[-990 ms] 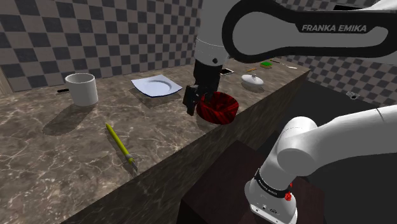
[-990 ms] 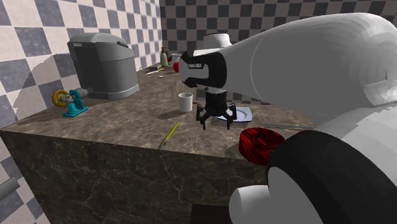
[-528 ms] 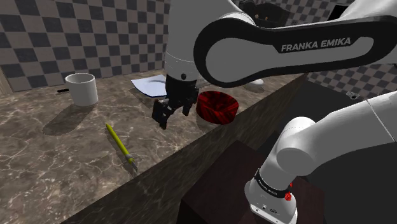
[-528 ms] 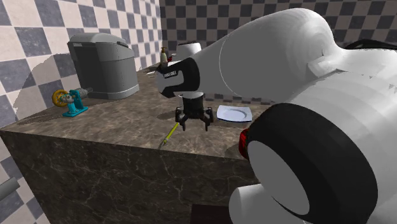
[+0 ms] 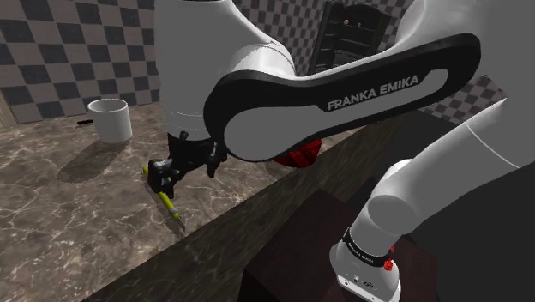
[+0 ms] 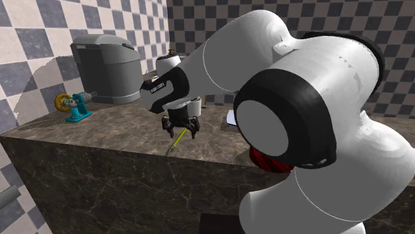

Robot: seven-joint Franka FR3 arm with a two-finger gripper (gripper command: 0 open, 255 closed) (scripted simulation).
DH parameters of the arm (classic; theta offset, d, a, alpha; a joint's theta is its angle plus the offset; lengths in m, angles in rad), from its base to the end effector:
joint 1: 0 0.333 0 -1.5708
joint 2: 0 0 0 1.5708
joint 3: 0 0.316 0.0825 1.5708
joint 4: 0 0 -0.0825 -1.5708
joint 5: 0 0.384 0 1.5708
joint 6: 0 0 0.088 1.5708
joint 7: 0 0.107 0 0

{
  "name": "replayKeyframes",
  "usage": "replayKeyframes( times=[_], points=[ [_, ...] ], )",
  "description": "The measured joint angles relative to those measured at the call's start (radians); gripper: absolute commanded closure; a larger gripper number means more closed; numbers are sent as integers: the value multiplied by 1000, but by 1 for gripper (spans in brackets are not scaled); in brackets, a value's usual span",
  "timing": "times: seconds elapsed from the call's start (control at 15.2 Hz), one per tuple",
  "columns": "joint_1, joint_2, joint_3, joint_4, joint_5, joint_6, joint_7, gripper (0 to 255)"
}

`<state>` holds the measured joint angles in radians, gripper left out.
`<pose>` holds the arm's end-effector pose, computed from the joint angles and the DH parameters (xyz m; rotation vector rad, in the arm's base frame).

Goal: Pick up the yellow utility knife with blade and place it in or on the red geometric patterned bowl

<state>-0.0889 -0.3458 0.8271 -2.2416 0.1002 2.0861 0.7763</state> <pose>0.3426 0.3461 0.4691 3.0658 -0.1588 0.2700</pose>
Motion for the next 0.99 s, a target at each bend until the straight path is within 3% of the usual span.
replayKeyframes(
  times=[0.26, 0.73, 0.99],
  points=[
    [-77, 164, 141, 95, -152, 40, 185, 0],
    [-105, 253, 180, 68, -247, 117, 261, 0],
    [-107, 261, 183, 64, -257, 126, 268, 0]
  ],
)
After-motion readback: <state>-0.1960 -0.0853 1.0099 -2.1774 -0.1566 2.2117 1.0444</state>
